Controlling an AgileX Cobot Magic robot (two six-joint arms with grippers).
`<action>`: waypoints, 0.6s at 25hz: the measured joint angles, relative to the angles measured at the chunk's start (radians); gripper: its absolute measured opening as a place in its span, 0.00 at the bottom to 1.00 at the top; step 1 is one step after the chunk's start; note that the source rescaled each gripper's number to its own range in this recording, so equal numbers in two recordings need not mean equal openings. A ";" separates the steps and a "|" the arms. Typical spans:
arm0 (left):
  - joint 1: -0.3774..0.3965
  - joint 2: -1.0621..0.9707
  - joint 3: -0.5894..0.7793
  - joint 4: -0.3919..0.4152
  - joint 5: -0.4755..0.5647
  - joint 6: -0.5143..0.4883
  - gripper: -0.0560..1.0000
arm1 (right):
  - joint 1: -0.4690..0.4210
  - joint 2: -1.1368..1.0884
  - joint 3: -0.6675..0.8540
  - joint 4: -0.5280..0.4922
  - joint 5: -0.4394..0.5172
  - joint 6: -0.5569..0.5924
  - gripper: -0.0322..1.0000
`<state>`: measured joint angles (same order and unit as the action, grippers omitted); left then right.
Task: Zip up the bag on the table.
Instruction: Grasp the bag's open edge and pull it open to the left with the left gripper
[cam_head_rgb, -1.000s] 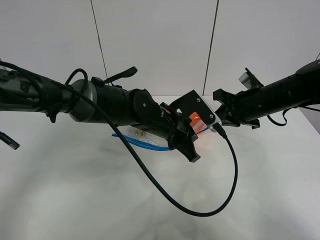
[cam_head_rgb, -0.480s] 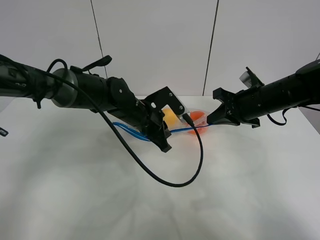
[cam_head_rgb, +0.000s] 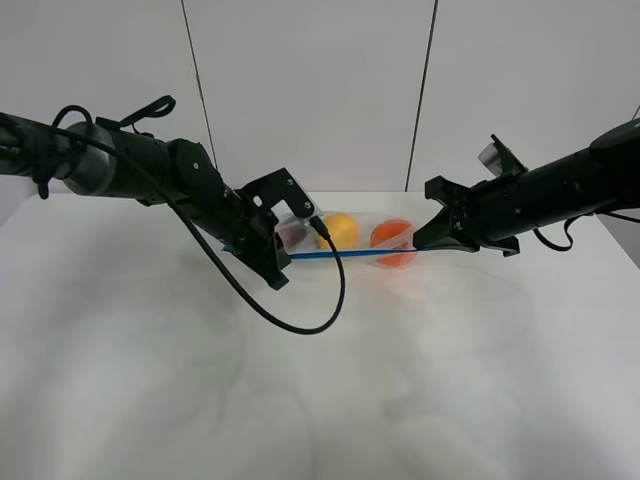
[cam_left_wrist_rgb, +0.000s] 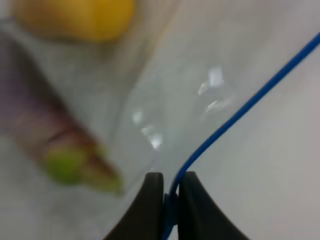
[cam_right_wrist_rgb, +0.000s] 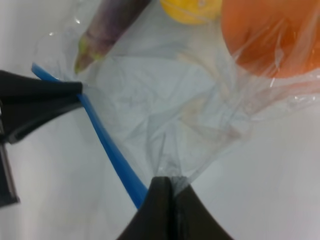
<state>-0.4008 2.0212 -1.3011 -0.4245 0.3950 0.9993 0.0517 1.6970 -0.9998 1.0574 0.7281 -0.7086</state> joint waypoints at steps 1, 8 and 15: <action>0.018 0.000 0.000 0.009 0.004 -0.004 0.05 | 0.000 0.000 0.000 0.000 0.000 0.000 0.03; 0.118 0.000 0.000 0.034 0.041 -0.019 0.05 | 0.000 0.000 0.000 0.007 -0.001 0.001 0.03; 0.202 0.000 0.000 0.031 0.087 -0.032 0.05 | 0.009 0.000 -0.001 0.005 0.000 0.004 0.03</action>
<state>-0.1991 2.0212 -1.3011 -0.3938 0.4819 0.9676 0.0603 1.6970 -1.0008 1.0622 0.7279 -0.7049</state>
